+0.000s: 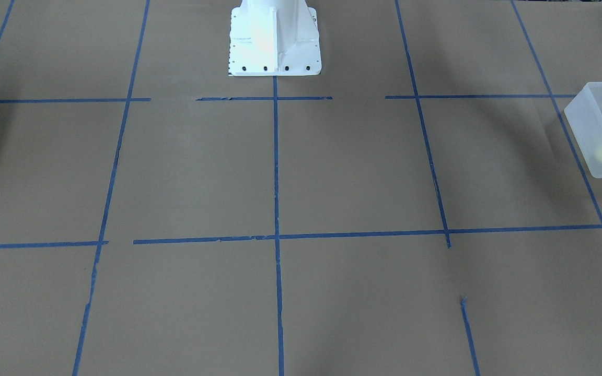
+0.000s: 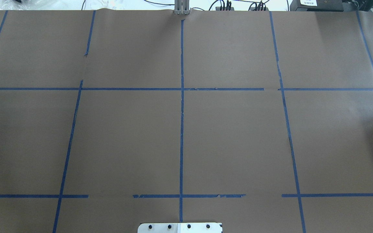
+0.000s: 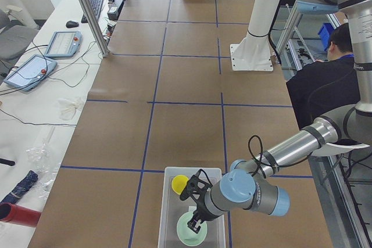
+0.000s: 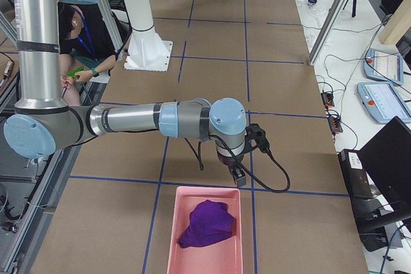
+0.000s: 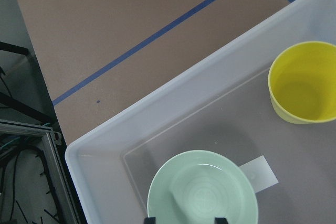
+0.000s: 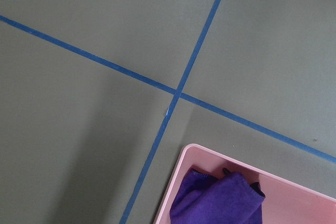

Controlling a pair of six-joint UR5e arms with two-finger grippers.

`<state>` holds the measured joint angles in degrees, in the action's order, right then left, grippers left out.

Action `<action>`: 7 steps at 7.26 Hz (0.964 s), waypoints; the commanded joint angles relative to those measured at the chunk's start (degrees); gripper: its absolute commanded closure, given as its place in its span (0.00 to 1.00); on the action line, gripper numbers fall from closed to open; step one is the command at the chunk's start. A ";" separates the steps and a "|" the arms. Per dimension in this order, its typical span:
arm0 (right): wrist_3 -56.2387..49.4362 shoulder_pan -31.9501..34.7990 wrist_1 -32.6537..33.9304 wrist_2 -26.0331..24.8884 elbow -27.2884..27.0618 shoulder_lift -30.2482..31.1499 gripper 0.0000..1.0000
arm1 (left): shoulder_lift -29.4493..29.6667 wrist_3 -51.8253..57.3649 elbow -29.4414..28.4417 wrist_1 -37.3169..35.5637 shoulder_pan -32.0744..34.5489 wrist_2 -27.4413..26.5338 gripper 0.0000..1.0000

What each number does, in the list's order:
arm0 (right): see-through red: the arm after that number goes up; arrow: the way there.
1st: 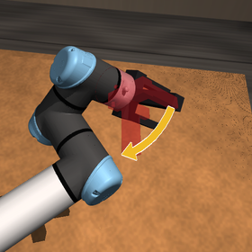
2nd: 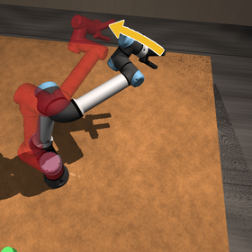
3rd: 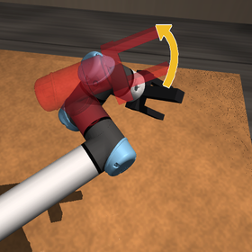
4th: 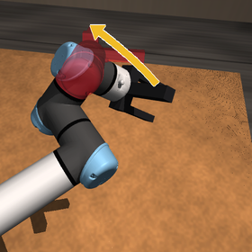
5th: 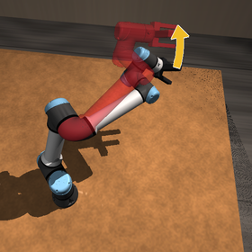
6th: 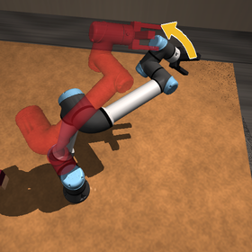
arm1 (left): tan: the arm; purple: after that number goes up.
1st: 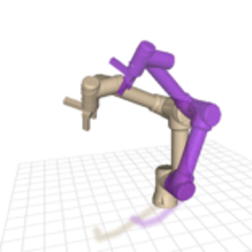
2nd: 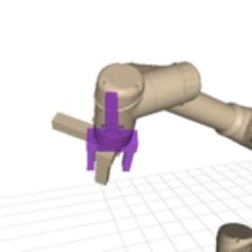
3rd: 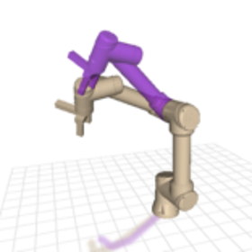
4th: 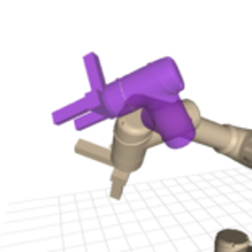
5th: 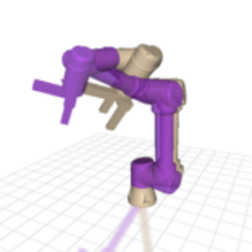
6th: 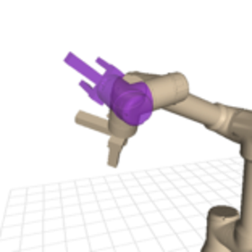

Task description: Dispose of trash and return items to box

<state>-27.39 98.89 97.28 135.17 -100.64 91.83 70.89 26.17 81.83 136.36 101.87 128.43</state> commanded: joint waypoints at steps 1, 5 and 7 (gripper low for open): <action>5.21 -1.58 -0.42 -0.08 -0.43 -0.25 0.02 | 0.92 -7.13 6.19 -1.96 -0.18 -0.02 0.00; 15.07 -3.70 -0.33 -0.17 -3.86 -0.07 0.03 | 1.53 -36.11 26.25 -15.07 -11.13 3.81 0.00; 20.95 -4.75 -0.25 0.18 -4.65 0.10 0.02 | 1.10 -36.20 26.55 -15.33 -13.88 6.28 0.00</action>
<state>-9.92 94.71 96.96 135.08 -104.93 91.81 72.21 -8.75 108.28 121.59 90.00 132.68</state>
